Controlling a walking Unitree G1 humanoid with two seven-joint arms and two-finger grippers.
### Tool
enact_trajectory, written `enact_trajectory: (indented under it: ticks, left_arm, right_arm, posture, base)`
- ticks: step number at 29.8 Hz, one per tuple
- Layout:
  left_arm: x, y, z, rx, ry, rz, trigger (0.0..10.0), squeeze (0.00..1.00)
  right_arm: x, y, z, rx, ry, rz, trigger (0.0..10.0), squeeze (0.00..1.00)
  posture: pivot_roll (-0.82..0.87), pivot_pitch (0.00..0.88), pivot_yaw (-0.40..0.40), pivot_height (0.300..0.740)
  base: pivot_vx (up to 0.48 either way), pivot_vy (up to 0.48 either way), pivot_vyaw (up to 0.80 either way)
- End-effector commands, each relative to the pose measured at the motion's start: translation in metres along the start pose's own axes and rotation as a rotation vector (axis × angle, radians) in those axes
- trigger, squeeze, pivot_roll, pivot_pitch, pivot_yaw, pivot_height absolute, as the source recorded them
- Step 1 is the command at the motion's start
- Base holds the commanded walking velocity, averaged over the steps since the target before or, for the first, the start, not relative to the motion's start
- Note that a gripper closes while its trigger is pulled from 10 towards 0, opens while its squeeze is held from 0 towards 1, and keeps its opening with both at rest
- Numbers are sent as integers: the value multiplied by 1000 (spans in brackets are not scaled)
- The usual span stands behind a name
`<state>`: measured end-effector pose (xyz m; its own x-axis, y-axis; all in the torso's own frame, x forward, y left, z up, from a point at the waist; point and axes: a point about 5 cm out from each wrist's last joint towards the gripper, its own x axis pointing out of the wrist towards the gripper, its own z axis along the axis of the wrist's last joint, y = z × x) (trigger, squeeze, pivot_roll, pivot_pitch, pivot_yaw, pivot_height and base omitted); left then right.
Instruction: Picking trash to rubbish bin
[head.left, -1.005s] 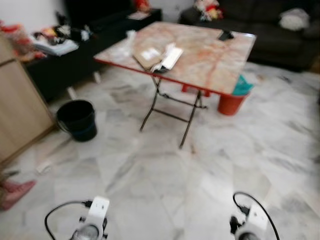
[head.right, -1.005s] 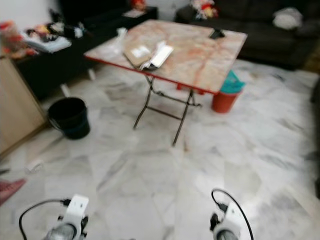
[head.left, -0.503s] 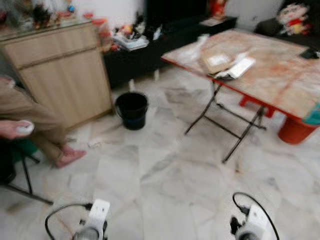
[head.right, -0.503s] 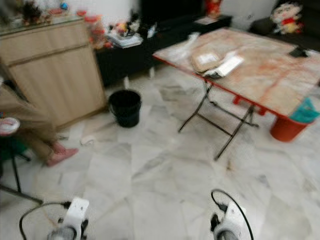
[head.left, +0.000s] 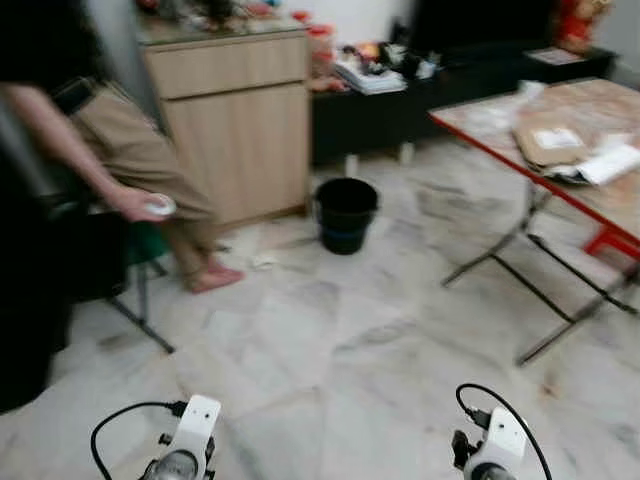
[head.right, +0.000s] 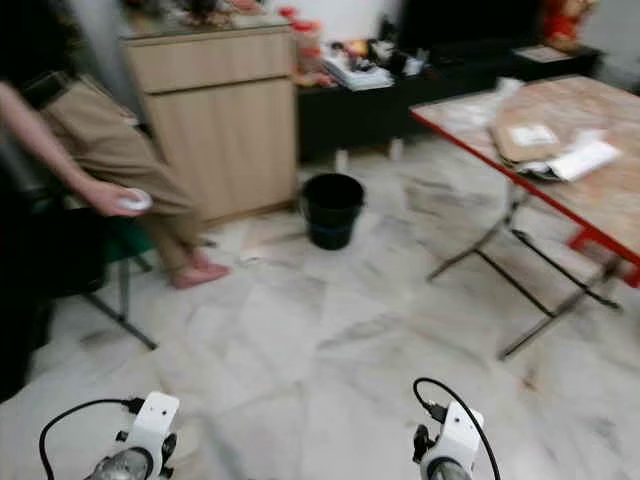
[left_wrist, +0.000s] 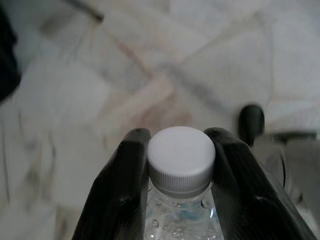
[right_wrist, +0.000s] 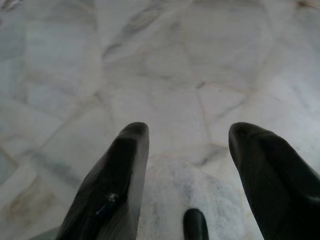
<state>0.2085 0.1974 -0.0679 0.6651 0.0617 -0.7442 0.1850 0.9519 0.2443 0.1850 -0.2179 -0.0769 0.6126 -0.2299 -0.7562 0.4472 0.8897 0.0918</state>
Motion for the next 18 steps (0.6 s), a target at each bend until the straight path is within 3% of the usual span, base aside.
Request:
enact_trajectory:
  ticks: [1,18]
  left_arm:
    - [0,-3,-1,-14,2,-17,10000,0]
    - [0,-8,-3,-1,19,-22,10000,0]
  right_arm:
    - [0,-4,0,3,1,-7,10000,0]
    - [0,-7,2,16,-9,-6,10000,0]
  posture:
    - [201,0,-34,740]
    - [195,0,-44,740]
  base:
    - [0,0,0]
    - [0,0,0]
